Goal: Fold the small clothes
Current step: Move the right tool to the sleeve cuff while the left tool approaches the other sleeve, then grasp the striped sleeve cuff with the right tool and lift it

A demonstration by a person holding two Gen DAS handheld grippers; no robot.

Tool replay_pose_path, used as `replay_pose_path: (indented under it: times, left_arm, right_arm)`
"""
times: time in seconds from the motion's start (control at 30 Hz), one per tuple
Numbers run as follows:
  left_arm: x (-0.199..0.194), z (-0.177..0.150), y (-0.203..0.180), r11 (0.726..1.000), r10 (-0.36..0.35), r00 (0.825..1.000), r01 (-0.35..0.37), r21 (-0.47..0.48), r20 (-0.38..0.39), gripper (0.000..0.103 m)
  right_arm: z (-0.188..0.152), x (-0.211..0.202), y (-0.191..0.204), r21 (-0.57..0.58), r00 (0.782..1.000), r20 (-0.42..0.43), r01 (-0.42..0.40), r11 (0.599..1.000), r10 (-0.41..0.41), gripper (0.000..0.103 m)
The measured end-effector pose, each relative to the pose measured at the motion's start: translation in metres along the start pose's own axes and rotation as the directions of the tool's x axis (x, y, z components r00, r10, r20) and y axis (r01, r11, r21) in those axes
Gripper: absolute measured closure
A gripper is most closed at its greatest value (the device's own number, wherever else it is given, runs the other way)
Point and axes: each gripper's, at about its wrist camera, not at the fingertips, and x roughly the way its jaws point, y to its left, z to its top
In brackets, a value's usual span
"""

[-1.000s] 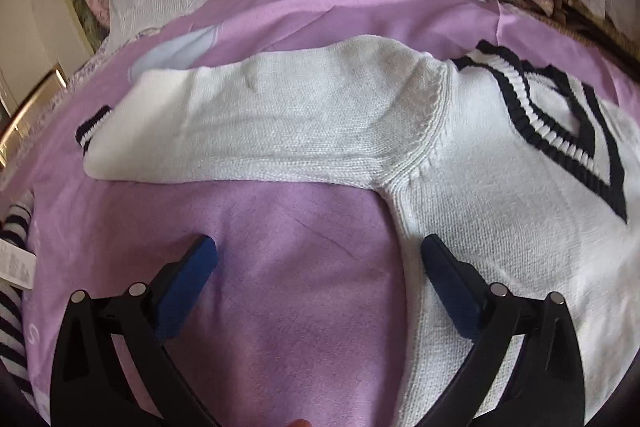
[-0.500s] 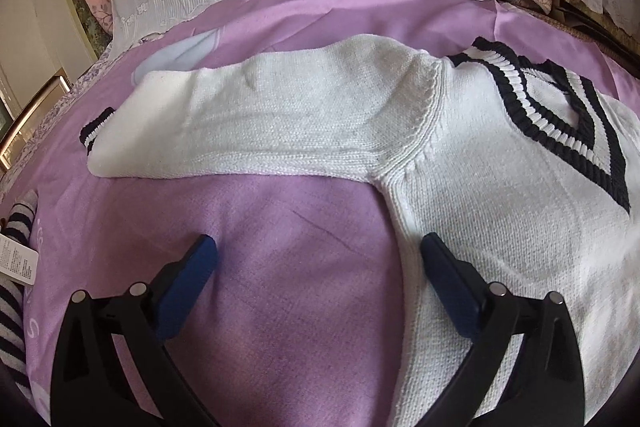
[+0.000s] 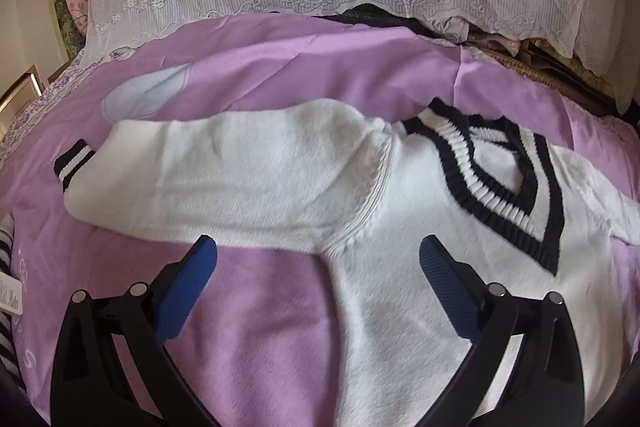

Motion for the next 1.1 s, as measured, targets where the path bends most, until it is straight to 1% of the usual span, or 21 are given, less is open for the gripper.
replay_pose_path:
  times: [0.1,0.17,0.2,0.23,0.27,0.33,0.47,0.6,0.7,0.8,0.87,0.9,0.93,0.97,1.0,1.03,1.1]
  left_arm:
    - [0.014,0.009,-0.001,0.995,-0.078,0.997,0.077,-0.058,-0.003,0.004]
    - [0.033,0.001,-0.002,0.988,-0.13,0.991,0.128,-0.09,-0.02,0.004]
    - [0.045,-0.007,-0.004,0.989,-0.125,0.991,0.121,-0.087,-0.039,0.004]
    - [0.053,-0.011,-0.008,0.994,-0.093,0.993,0.089,-0.063,-0.068,0.004]
    - [0.052,-0.009,-0.013,0.997,-0.075,0.995,0.073,-0.036,-0.072,0.004]
    - [0.044,-0.01,-0.021,0.998,-0.067,0.997,0.067,0.001,-0.028,0.004]
    - [0.051,-0.01,-0.032,0.998,-0.01,0.998,0.014,0.059,-0.06,0.004]
    - [0.051,-0.011,-0.029,0.998,-0.015,0.998,0.018,0.052,-0.062,0.004]
    - [0.051,-0.011,-0.029,0.998,-0.012,0.998,0.015,0.054,-0.064,0.004]
    - [0.052,-0.012,-0.032,0.998,0.007,0.998,-0.003,0.069,-0.068,0.004]
    - [0.053,-0.012,-0.034,0.997,0.02,0.997,-0.015,0.079,-0.07,0.004]
    - [0.053,-0.013,-0.034,0.997,0.024,0.997,-0.018,0.082,-0.07,0.004]
    - [0.053,-0.013,-0.035,0.996,0.027,0.997,-0.021,0.083,-0.071,0.004]
    - [0.053,-0.013,-0.035,0.996,0.029,0.997,-0.023,0.084,-0.071,0.004]
    - [0.053,-0.013,-0.035,0.996,0.031,0.997,-0.025,0.086,-0.071,0.004]
    - [0.054,-0.013,-0.035,0.996,0.033,0.997,-0.026,0.087,-0.071,0.004]
    - [0.054,-0.013,-0.036,0.996,0.032,0.997,-0.026,0.087,-0.071,0.004]
  right_arm:
    - [0.017,0.001,-0.03,0.124,1.0,0.017,-0.007,0.992,0.005,0.007]
    - [0.025,0.005,-0.051,0.197,0.999,0.013,0.04,0.98,-0.043,0.016]
    - [0.029,0.008,-0.06,0.234,0.997,0.006,0.07,0.97,-0.073,0.018]
    - [0.031,0.01,-0.069,0.267,0.995,-0.001,0.1,0.959,-0.103,0.024]
    - [0.032,0.012,-0.078,0.301,0.992,-0.002,0.122,0.946,-0.128,0.03]
    - [0.035,0.018,-0.092,0.345,0.983,-0.002,0.171,0.923,-0.181,0.034]
    - [0.042,0.029,-0.108,0.391,0.962,0.004,0.249,0.886,-0.273,0.038]
    - [0.055,0.04,-0.124,0.474,0.948,0.024,0.27,0.838,-0.319,0.038]
    - [0.062,0.048,-0.138,0.537,0.937,0.046,0.269,0.8,-0.346,0.038]
    - [0.067,0.055,-0.142,0.542,0.914,0.072,0.299,0.785,-0.399,0.04]
    - [0.067,0.059,-0.147,0.536,0.903,0.096,0.308,0.786,-0.419,0.045]
    - [0.067,0.059,-0.149,0.539,0.901,0.108,0.302,0.786,-0.42,0.053]
    - [0.067,0.059,-0.153,0.543,0.904,0.118,0.288,0.789,-0.411,0.061]
    - [0.067,0.06,-0.156,0.543,0.908,0.126,0.274,0.794,-0.4,0.072]
    - [0.068,0.06,-0.157,0.538,0.911,0.132,0.264,0.8,-0.39,0.078]
    - [0.068,0.061,-0.158,0.53,0.917,0.145,0.246,0.812,-0.372,0.087]
    - [0.068,0.059,-0.156,0.512,0.92,0.163,0.229,0.828,-0.355,0.088]
